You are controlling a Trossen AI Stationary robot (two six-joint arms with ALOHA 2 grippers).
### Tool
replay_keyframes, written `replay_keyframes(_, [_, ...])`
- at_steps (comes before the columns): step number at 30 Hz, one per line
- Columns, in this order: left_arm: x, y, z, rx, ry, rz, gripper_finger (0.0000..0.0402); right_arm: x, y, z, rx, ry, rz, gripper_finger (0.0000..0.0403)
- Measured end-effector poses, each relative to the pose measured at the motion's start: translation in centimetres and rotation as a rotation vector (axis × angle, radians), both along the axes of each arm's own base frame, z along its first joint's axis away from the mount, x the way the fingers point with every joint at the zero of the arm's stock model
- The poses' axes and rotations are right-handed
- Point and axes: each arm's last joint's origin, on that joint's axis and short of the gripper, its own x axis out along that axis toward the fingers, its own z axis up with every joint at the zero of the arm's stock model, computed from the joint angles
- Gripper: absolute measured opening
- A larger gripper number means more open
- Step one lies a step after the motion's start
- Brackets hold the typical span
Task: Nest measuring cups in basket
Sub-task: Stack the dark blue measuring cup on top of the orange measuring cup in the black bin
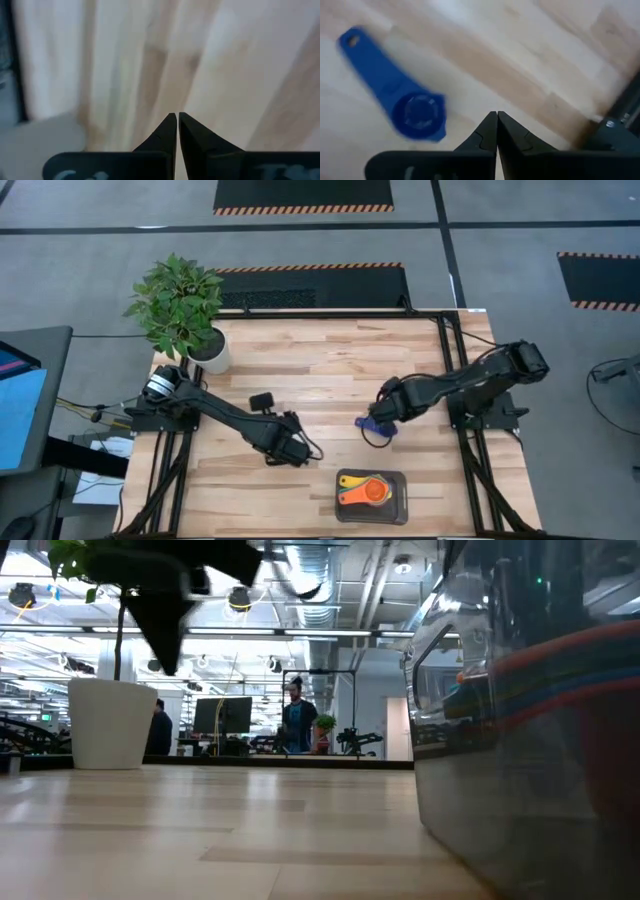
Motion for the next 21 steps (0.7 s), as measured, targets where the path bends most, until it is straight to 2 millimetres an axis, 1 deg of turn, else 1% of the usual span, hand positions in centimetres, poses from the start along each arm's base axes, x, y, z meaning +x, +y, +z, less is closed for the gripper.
replay_keyframes(2, [-1.0, 0.0, 0.0, 0.034, 0.013, 0.018, 0.0011, 0.3, -0.1, 0.2, 0.049, -0.036, 0.029, 0.003])
replay_keyframes(5, [-2.5, 0.1, -0.6, 0.022, -0.018, 0.039, 0.0011, 1.2, 0.5, 0.4, 0.09, -0.144, 0.103, 0.0024])
replay_keyframes(8, [-3.9, 0.4, -1.7, -0.049, -0.071, 0.049, 0.0011, 1.9, 1.0, 0.4, 0.104, -0.21, 0.152, 0.0018])
replay_keyframes(11, [-5.0, 0.7, -2.7, -0.144, -0.144, 0.056, 0.0011, 2.3, 0.6, -0.3, 0.093, -0.177, 0.161, 0.0015])
replay_keyframes(14, [-5.4, 0.8, -3.0, -0.217, -0.231, 0.063, 0.0011, 2.0, -0.2, -1.3, 0.081, -0.13, 0.137, 0.0022])
replay_keyframes(17, [-5.1, 0.7, -2.6, -0.255, -0.307, 0.06, 0.0011, 0.9, -1.2, -3.1, 0.089, -0.059, 0.098, 0.0033])
replay_keyframes(19, [-5.0, 0.6, -2.3, -0.27, -0.339, 0.058, 0.0011, 0.3, -1.6, -3.9, 0.148, -0.022, 0.039, 0.0037])
replay_keyframes(21, [-4.8, 0.5, -2.0, -0.28, -0.363, 0.046, 0.0011, 0.4, -1.3, -4.2, 0.213, -0.039, 0.032, 0.0039])
